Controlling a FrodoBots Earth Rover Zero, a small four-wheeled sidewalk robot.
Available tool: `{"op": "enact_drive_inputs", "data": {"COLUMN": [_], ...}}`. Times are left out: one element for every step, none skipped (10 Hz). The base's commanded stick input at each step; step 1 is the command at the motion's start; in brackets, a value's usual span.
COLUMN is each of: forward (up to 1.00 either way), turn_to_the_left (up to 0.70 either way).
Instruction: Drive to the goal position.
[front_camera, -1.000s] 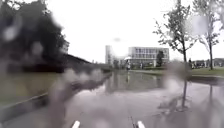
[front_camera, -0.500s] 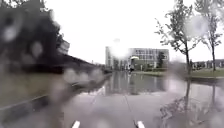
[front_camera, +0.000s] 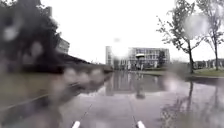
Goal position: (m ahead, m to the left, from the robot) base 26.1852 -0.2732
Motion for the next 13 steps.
{"op": "enact_drive_inputs", "data": {"forward": [0.70, 0.70, 0.70, 0.70, 0.70, 0.70, 0.70, 0.70, 0.70, 0.70, 0.70, 0.70, 0.70], "turn_to_the_left": [0.00, 0.00, 0.00, 0.00, 0.00, 0.00, 0.00, 0.00, 0.00, 0.06, 0.14, 0.14, 0.14]}}
